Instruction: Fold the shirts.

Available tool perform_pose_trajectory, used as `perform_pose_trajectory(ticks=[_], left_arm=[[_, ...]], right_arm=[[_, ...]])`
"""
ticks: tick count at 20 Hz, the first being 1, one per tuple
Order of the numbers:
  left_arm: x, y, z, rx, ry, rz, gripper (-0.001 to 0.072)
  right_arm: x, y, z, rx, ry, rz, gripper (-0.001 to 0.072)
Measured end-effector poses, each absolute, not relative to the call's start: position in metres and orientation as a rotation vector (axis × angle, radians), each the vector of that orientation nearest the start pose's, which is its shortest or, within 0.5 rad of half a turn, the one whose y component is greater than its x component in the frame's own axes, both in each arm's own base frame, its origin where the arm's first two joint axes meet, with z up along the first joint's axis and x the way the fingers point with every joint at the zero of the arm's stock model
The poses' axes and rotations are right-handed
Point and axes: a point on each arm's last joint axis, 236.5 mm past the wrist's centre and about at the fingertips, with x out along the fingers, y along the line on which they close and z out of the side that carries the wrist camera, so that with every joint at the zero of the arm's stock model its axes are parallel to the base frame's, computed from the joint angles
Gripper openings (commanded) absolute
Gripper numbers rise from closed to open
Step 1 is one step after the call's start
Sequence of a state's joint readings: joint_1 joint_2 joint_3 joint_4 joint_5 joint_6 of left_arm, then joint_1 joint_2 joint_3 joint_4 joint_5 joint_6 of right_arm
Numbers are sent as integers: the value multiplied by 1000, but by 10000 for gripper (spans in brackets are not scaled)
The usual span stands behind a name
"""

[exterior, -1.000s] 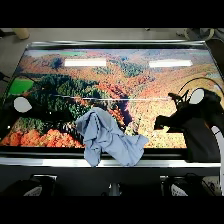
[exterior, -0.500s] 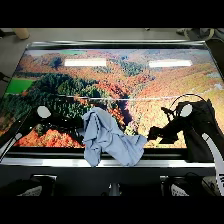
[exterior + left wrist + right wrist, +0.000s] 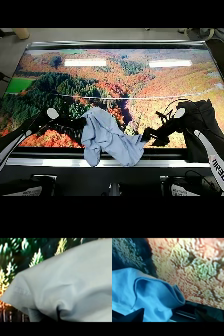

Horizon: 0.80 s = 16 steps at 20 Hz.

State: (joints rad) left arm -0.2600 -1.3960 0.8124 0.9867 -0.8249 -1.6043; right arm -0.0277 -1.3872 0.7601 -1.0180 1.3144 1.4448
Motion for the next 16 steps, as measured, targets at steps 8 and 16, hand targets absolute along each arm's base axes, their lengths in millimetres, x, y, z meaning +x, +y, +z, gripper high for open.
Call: perform_pose_trajectory(ticks=[8, 16], left_arm=[[335, -186, -75, -426, 1343, -324, 25], [391, -144, 183, -147, 694, -365, 25]], right_arm=[[241, 126, -117, 606, 1813, 347, 19], [371, 101, 72, 248, 1148, 448, 18]])
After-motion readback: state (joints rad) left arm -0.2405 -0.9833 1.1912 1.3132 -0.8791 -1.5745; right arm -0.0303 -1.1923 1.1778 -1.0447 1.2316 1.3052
